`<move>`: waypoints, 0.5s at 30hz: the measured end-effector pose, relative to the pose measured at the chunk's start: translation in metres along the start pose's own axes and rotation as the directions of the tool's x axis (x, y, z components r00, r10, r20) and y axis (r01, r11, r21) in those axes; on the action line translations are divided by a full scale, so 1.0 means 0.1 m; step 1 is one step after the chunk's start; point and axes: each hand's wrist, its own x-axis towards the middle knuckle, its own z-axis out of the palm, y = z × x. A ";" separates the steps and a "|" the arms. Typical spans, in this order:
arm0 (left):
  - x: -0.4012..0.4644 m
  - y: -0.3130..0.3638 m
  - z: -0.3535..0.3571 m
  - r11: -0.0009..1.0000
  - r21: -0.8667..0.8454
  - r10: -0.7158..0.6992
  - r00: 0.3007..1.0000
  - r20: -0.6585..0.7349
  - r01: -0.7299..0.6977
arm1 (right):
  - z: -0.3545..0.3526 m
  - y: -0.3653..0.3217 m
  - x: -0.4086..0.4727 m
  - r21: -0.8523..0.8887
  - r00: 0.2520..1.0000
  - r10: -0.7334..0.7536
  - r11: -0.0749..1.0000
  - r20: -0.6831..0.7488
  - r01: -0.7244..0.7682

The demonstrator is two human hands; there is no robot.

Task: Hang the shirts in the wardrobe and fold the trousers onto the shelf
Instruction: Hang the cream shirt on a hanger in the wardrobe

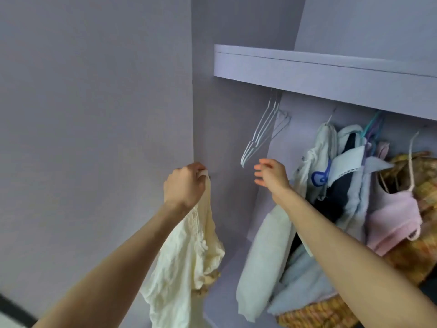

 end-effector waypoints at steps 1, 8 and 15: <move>0.05 0.00 0.00 1.000 0.029 0.011 1.000 -0.024 -0.010 | 0.05 -0.04 0.15 -0.015 1.000 0.002 1.000 -0.021 -0.003; 0.13 -0.08 0.07 0.991 0.095 0.103 0.990 -0.093 -0.094 | 0.24 -0.20 0.87 0.060 0.973 0.185 0.982 -0.140 -0.178; 0.19 -0.19 0.18 0.994 0.059 0.093 0.995 -0.031 -0.091 | 0.30 -0.12 1.12 -0.066 0.960 0.091 0.991 -0.264 -0.112</move>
